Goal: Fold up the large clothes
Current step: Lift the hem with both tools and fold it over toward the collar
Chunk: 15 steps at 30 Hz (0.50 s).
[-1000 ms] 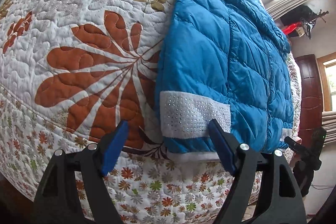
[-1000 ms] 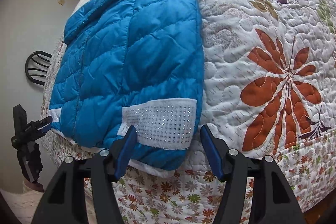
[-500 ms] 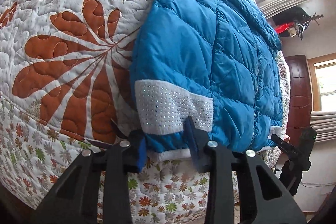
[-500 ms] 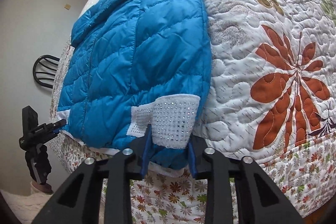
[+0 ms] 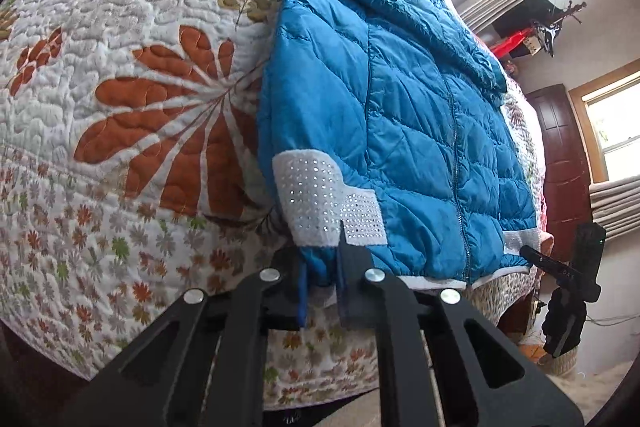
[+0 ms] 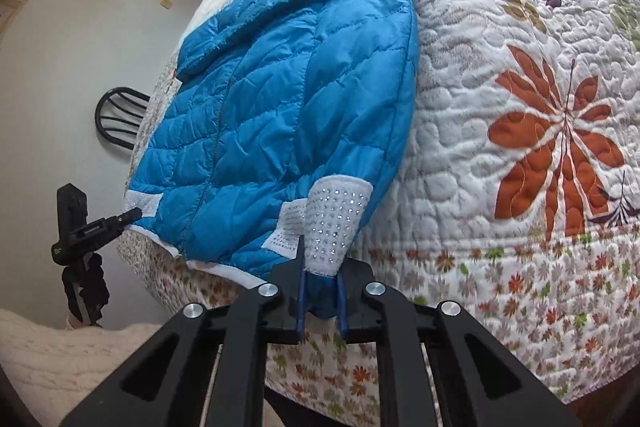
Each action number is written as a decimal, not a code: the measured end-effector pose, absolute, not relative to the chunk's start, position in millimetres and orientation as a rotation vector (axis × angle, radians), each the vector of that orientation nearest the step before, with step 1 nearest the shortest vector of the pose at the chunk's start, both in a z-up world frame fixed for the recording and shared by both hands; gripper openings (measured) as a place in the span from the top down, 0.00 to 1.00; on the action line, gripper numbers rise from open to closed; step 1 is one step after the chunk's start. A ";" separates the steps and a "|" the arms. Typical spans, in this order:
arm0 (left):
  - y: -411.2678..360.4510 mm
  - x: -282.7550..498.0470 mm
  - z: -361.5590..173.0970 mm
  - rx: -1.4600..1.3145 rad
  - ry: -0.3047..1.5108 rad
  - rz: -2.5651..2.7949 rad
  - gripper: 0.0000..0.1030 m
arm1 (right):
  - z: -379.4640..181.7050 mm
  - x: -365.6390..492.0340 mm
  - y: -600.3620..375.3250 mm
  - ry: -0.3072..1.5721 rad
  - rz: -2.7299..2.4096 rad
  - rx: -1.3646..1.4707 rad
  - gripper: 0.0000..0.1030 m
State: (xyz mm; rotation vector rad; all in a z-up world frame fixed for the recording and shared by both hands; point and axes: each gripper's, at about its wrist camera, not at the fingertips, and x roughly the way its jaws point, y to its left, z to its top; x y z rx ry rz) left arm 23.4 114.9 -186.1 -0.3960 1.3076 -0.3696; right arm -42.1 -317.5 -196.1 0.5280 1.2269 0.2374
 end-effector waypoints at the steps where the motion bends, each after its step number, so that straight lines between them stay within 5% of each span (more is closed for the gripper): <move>1: 115.2 17.6 -190.1 -0.391 1.323 -0.370 0.91 | -199.2 -47.9 -316.9 1.244 0.239 0.530 0.89; 7: 123.0 20.1 -186.3 -0.494 1.290 -0.388 0.92 | -194.8 -55.6 -326.8 1.236 0.237 0.612 0.90; 15: 119.1 68.0 -101.4 -0.540 1.045 -0.503 0.92 | -106.8 -11.1 -354.8 1.060 0.303 0.605 0.90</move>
